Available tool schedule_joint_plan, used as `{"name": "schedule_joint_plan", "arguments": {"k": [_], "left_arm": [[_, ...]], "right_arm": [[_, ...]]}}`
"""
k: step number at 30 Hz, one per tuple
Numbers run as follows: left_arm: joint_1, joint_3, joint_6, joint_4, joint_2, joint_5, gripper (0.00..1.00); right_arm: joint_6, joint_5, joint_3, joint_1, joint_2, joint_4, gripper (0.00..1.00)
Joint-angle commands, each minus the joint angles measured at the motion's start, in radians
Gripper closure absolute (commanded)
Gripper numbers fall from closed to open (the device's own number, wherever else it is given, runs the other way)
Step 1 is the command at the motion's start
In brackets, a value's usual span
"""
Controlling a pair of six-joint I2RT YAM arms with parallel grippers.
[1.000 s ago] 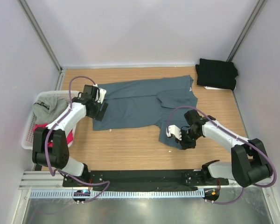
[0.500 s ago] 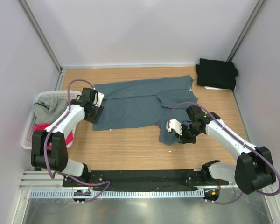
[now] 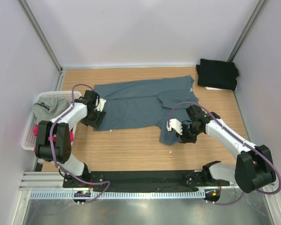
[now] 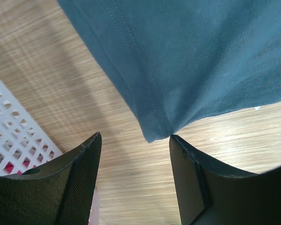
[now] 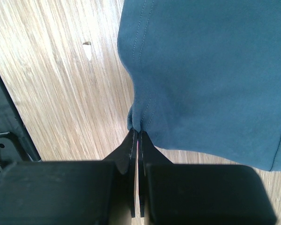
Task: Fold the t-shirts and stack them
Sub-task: Fold the tshirt
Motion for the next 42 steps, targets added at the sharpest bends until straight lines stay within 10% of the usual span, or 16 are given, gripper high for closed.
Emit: {"name": "schedule_joint_plan", "arguments": {"k": [1, 9, 19, 27, 42], "left_arm": [[0.008, 0.042, 0.005, -0.012, 0.025, 0.034, 0.40], [0.011, 0.054, 0.000, -0.012, 0.081, 0.067, 0.61], [0.029, 0.056, 0.008, -0.050, 0.097, 0.143, 0.65], [0.048, 0.068, 0.008, -0.079, 0.109, 0.172, 1.00], [0.049, 0.143, -0.001, -0.136, -0.106, 0.106, 1.00]], "right_arm": [[0.014, 0.003, 0.029, 0.005, 0.008, 0.025, 0.98], [0.015, 0.013, 0.024, 0.006, 0.022, 0.039, 0.99], [0.017, 0.026, 0.019, 0.005, 0.033, 0.050, 0.99], [0.023, 0.037, 0.024, 0.005, 0.033, 0.057, 0.98], [0.156, 0.111, 0.121, -0.012, -0.041, 0.137, 0.99]]}}
